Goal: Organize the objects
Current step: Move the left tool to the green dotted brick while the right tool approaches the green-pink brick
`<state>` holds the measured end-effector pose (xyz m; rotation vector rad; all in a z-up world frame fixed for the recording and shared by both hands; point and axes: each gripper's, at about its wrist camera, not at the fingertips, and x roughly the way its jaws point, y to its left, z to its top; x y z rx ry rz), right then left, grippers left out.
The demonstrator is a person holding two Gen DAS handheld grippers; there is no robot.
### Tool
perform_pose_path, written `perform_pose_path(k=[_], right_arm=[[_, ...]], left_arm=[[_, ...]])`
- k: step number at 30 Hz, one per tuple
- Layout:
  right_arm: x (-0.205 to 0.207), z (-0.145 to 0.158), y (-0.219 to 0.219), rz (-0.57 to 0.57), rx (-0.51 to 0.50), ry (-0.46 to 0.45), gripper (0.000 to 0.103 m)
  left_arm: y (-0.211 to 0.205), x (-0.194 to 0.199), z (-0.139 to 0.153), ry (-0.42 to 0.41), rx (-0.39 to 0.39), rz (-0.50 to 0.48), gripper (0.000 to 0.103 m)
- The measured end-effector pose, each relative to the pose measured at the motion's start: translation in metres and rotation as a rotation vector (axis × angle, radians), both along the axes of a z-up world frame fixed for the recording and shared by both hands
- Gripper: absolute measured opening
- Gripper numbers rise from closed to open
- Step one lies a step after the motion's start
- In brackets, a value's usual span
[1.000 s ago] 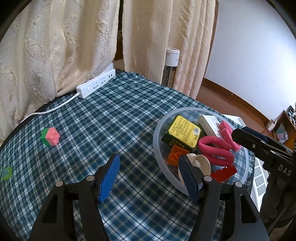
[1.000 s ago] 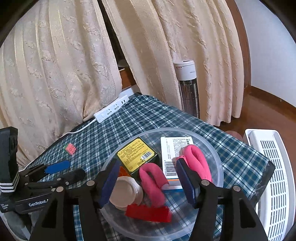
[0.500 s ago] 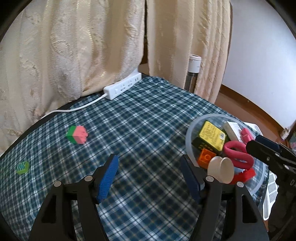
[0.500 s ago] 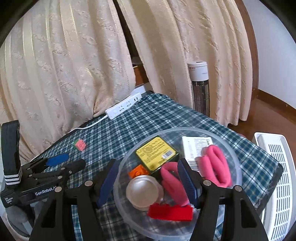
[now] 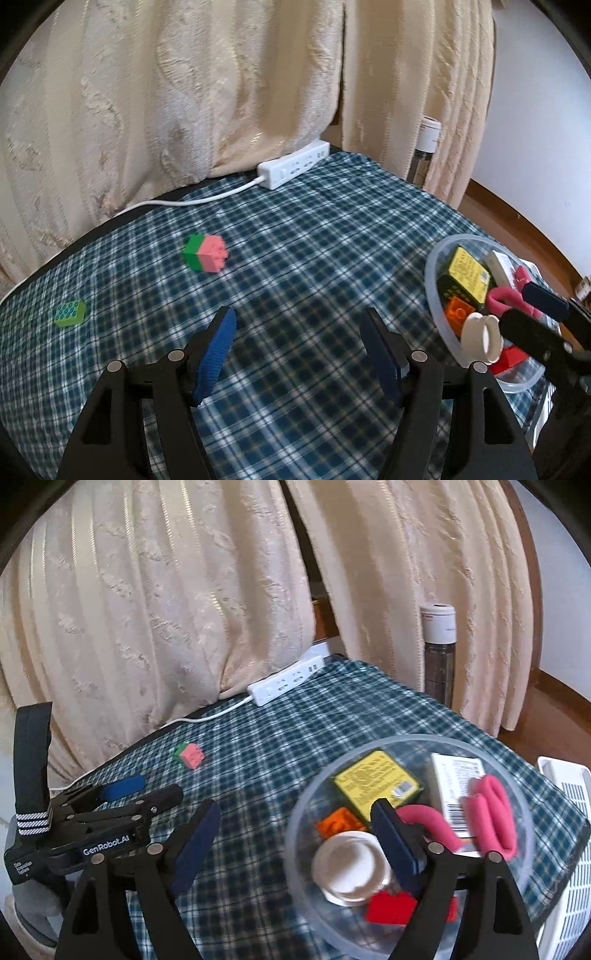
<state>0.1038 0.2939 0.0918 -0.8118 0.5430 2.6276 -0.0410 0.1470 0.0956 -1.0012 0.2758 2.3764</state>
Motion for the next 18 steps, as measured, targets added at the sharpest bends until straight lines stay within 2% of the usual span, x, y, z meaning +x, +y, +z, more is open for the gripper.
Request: perform_pose_path(k=[18], right_arm=[[-0.048,-0.017,-0.029,0.1,-0.044,-0.057,0.092]], left_arm=[[-0.046,-0.035,-0.008,-0.023,-0.008,0.126,0.074]])
